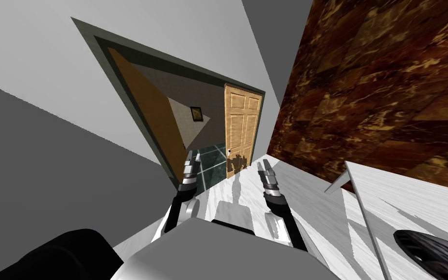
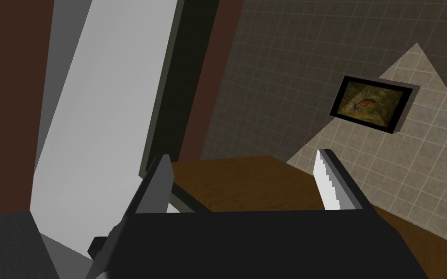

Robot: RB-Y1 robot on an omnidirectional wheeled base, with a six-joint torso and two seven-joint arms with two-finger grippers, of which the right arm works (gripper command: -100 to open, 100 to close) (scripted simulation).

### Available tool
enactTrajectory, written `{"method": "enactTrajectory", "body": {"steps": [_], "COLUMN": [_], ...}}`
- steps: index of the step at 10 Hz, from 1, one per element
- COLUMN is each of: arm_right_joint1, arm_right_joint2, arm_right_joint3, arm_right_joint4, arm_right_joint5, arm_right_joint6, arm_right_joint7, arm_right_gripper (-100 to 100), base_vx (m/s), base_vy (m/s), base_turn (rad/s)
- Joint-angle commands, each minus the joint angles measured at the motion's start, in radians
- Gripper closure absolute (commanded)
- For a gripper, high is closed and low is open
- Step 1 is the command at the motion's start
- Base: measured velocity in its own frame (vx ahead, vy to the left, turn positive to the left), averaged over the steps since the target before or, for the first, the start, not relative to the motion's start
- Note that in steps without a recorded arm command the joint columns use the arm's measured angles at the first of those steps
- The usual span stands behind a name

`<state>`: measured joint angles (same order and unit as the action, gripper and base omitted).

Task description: Push the door open

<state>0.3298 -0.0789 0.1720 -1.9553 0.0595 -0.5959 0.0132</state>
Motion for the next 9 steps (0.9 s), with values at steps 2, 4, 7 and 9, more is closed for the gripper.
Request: {"method": "enactTrajectory", "body": {"steps": [2, 4, 7, 9], "arm_right_joint1": [-0.024, -0.04, -0.064, -0.08], "arm_right_joint2": [-0.007, -0.012, -0.02, -0.024], "arm_right_joint3": [0.027, 0.049, 0.083, 0.106], "arm_right_joint4": [0.055, 0.099, 0.168, 0.214], "arm_right_joint5": [-0.005, -0.009, -0.014, -0.018], "arm_right_joint6": [-0.003, -0.01, -0.021, -0.028], "arm_right_joint7": [-0.008, -0.014, -0.024, -0.03], "arm_right_gripper": [-100, -100, -100, -100], "base_vx": [0.095, 0.1, 0.102, 0.096], "base_vy": [-0.007, -0.002, -0.001, 0.0], "base_turn": [-0.009, -0.008, -0.008, -0.01]}}
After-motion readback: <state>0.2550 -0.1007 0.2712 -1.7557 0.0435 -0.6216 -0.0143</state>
